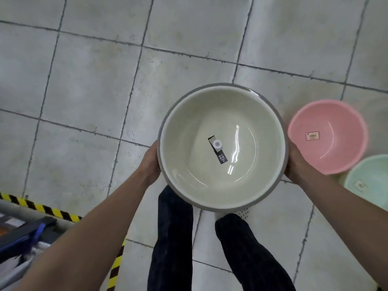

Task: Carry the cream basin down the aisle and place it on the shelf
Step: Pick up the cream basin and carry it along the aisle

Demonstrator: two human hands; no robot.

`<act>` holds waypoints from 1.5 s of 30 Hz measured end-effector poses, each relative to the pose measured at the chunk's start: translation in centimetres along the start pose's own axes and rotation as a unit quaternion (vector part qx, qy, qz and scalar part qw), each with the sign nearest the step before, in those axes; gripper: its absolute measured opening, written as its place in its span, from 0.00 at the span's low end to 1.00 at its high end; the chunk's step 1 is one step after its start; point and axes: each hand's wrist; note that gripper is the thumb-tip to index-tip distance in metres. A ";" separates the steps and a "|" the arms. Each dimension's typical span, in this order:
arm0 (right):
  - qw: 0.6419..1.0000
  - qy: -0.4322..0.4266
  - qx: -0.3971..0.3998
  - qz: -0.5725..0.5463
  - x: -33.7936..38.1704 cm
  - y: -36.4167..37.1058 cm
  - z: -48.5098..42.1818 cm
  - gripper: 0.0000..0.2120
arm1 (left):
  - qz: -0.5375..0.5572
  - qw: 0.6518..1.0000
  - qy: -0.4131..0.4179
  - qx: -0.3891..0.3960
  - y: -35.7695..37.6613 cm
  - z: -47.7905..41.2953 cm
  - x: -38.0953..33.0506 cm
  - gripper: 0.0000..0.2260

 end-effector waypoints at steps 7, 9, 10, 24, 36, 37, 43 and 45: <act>0.990 -0.050 -0.120 -0.054 -4.0 -3.8 -6.1 0.09 | -0.061 0.998 -0.004 0.009 -0.1 -10.9 -1.3 0.12; 0.984 -0.052 -0.147 -0.085 -4.9 -4.2 -7.9 0.11 | -0.077 0.997 0.000 0.032 -0.3 -13.5 -1.7 0.10; 0.982 -0.056 -0.156 -0.094 -5.4 -4.4 -8.9 0.12 | -0.075 0.996 0.004 0.039 -0.3 -14.8 -1.9 0.09; 0.971 -0.085 -0.176 -0.136 -12.9 -7.1 -17.4 0.16 | -0.096 0.991 0.005 0.091 1.3 -26.8 -0.1 0.11; 0.953 -0.050 -0.116 -0.274 -16.6 -7.1 -21.7 0.14 | -0.116 0.980 -0.002 0.164 2.1 -30.8 0.2 0.11; 0.955 -0.050 -0.107 -0.271 -16.8 -7.2 -21.9 0.14 | -0.122 0.977 -0.001 0.172 2.2 -31.0 0.2 0.11; 0.969 -0.050 -0.096 -0.221 -17.8 -7.9 -22.8 0.13 | -0.137 0.972 -0.002 0.190 2.1 -32.0 0.8 0.10; 0.971 -0.042 -0.104 -0.213 -17.8 -8.1 -23.2 0.13 | -0.165 0.965 0.010 0.206 1.6 -32.3 1.1 0.11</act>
Point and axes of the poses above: each hand's wrist, its own z-axis away from the middle knuckle, its own y-axis out of the palm, x = y × z, and after that the axes turned 12 degrees about x, right-handed
